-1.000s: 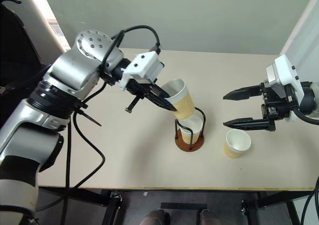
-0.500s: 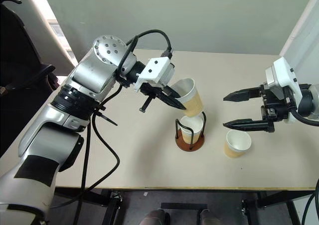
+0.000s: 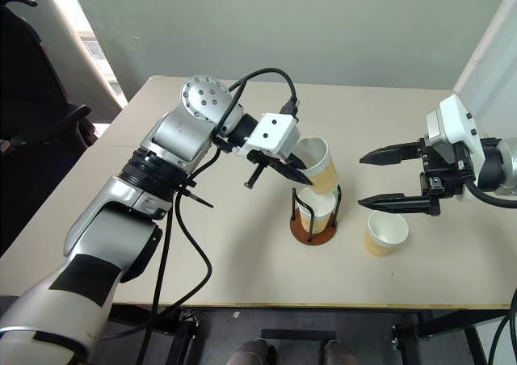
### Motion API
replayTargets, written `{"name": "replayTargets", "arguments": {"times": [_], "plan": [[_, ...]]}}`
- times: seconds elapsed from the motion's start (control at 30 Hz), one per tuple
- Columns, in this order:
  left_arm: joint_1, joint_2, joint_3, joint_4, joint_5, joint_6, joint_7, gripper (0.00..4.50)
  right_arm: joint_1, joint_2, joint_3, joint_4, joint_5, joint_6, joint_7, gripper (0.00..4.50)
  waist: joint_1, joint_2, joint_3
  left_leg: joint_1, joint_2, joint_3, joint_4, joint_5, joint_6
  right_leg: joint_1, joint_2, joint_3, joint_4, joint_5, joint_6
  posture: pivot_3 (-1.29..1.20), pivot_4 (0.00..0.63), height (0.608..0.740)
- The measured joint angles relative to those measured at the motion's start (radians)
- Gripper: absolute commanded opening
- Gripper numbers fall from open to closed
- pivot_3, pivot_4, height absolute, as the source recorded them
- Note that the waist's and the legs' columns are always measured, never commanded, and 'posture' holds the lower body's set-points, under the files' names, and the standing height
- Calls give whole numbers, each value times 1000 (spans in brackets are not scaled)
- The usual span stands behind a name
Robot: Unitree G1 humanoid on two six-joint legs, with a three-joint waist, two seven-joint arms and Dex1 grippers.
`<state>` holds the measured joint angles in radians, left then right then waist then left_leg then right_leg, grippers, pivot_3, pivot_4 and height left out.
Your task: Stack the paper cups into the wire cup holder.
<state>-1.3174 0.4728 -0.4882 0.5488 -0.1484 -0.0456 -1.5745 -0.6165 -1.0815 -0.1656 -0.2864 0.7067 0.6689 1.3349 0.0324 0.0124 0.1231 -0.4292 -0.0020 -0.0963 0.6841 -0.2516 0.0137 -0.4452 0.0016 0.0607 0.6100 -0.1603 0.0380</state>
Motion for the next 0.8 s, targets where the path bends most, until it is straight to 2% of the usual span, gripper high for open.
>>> {"name": "replayTargets", "arguments": {"times": [0.2, 0.53, 0.8], "plan": [[6, 54, -32, -21, -14, -4, -1, 54, 5, 0, 0, -1, 0, 0, -1, 3760, 1, 0, 0, 0, 0, 0, 0, 0, 0, 0, 0, 0, 0, 0, 0, 0, 150, 740], [8, -4, -24, -16, 8, -5, -2, 54, 5, 0, 0, -1, 0, 0, -1, 3760, 1, 0, 0, 0, 0, 0, 1, 0, 1, 1, 0, 0, 0, 0, 1, 0, 150, 740], [10, 32, -75, -22, 4, -13, -3, 54, 22, -25, 0, -2, 5, 1, 15, 3760, 2, 0, 0, 0, 0, 0, 1, 0, 1, 1, 0, 0, 0, 0, 1, 0, 150, 740]]}}
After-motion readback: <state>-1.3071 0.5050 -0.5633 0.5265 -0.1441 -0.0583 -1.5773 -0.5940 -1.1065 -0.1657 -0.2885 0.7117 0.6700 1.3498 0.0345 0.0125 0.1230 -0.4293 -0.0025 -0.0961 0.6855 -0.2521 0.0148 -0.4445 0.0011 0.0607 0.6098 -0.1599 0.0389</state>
